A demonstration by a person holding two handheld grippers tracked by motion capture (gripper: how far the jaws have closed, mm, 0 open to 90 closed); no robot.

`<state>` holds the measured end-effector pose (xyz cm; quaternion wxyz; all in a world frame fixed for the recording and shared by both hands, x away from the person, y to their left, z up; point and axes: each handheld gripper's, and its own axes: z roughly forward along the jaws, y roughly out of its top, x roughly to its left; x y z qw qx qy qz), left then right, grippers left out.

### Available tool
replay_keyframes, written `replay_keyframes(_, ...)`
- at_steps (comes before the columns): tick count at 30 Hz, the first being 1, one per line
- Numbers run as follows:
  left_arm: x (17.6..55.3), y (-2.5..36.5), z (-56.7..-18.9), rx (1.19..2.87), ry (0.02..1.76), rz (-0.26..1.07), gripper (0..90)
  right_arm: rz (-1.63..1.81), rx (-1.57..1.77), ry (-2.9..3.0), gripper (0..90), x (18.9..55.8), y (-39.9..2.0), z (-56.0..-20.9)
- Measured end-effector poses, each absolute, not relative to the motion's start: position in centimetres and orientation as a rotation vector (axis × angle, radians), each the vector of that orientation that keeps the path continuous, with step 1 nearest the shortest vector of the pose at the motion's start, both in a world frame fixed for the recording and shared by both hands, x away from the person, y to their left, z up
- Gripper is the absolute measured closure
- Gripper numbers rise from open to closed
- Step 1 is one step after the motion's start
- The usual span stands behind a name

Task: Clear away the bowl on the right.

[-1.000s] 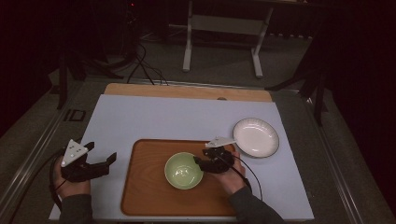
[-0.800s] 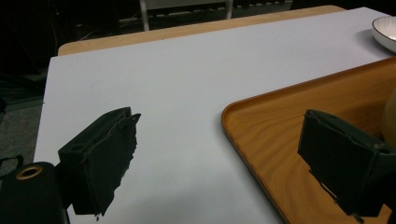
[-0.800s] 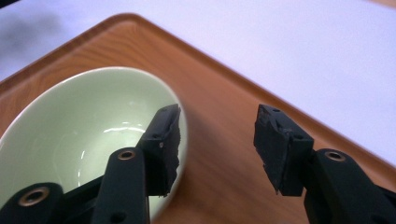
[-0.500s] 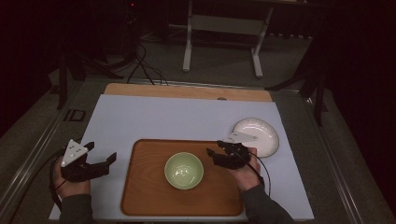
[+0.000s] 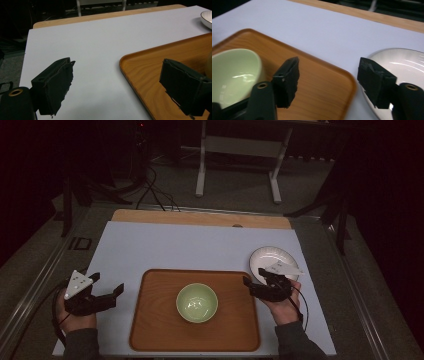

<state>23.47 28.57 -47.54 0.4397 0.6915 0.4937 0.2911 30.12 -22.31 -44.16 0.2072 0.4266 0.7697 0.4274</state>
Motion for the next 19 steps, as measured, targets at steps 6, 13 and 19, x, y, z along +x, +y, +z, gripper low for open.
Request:
replay_keyframes(6,23.5,28.6,-47.6,1.715,1.24,0.726,11.3,1.145,1.26,2.092,29.7,29.4,-25.7,-45.3)
replay_keyframes(13,23.6,28.5,-47.6,1.723,1.246,0.725,11.3,1.119,1.353,1.977,29.6,29.4,-28.6,-47.5)
replay_keyframes(19,23.8,28.4,-47.9,1.729,1.273,0.719,11.2,1.097,1.36,1.941,30.2,29.8,-28.8,-48.6)
